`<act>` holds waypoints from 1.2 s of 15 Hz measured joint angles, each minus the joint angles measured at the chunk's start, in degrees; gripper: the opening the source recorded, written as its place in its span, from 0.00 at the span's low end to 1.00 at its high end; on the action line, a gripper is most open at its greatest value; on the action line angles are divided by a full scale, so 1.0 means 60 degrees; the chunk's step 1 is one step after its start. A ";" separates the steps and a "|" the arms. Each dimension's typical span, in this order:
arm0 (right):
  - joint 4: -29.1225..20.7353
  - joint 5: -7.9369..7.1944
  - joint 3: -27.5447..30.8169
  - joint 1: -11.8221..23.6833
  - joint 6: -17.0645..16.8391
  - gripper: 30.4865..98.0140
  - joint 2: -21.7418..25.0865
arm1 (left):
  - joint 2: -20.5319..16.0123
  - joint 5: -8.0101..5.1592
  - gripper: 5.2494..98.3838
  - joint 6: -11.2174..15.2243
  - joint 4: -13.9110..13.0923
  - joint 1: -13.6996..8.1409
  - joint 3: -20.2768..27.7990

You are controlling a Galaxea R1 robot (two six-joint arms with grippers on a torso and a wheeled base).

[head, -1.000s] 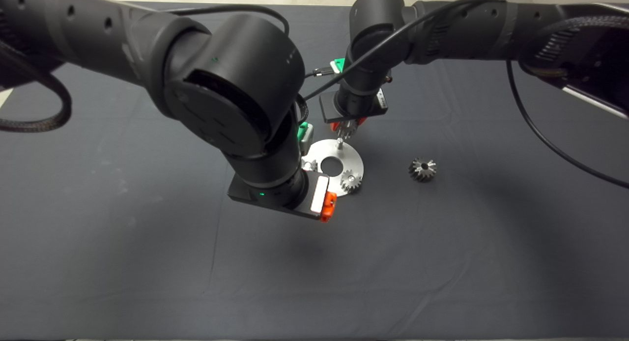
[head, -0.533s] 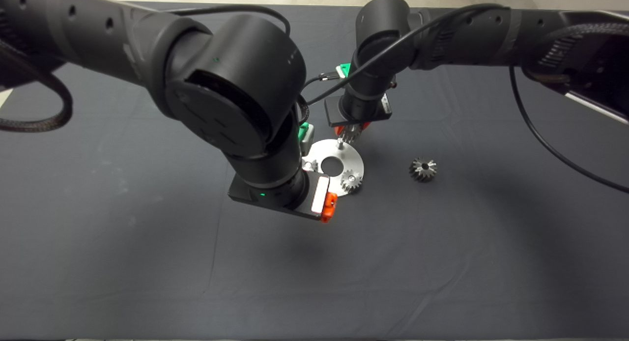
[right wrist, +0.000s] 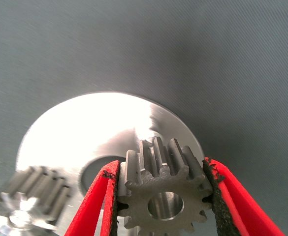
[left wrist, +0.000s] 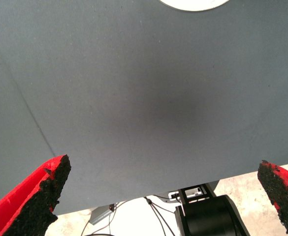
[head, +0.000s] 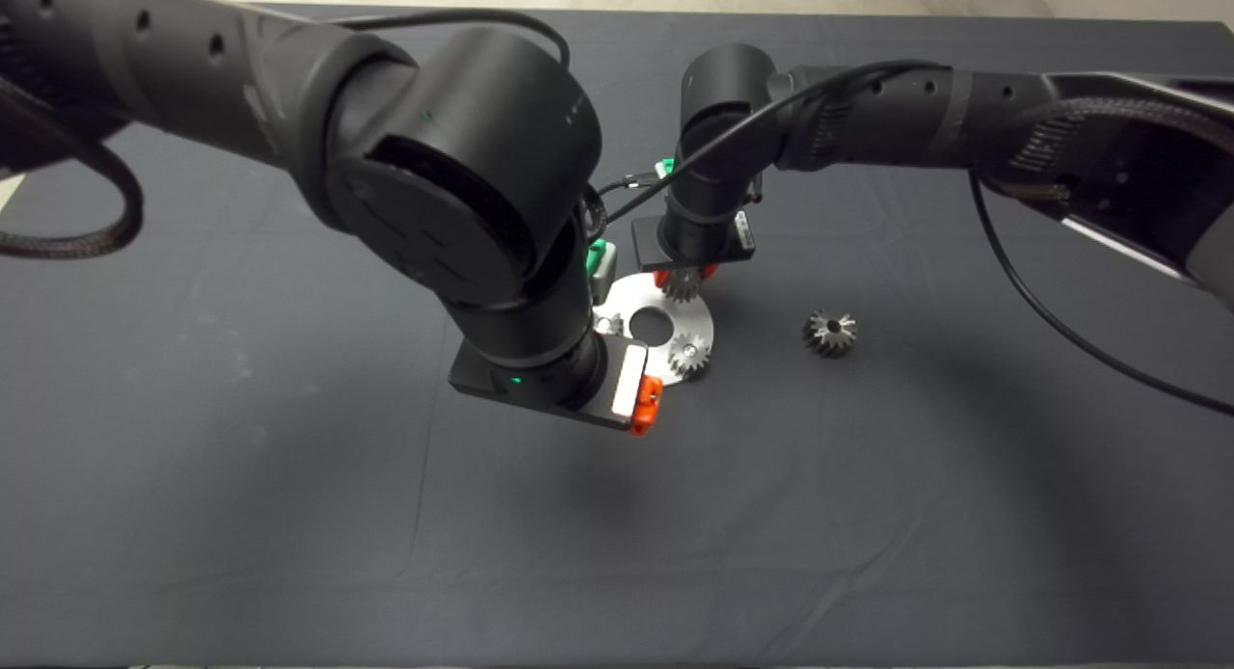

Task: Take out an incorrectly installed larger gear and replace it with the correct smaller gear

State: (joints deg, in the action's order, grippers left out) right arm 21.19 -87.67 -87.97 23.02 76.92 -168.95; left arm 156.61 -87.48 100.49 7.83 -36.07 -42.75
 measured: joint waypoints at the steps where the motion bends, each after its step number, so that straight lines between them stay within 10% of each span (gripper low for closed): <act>1: 0.0006 0.0014 -0.0071 0.0022 -0.0024 0.10 -0.0078 | 0.0031 0.0004 0.99 -0.0004 -0.0003 0.0004 -0.0029; 18: 0.0079 0.0004 -0.0255 0.0132 -0.0175 0.10 0.0240 | 0.0419 0.0004 0.99 -0.0030 0.0018 0.0000 -0.0354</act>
State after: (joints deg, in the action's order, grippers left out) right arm 21.66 -87.65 -89.50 23.81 75.87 -167.51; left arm 159.12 -87.46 100.31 7.94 -36.07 -44.87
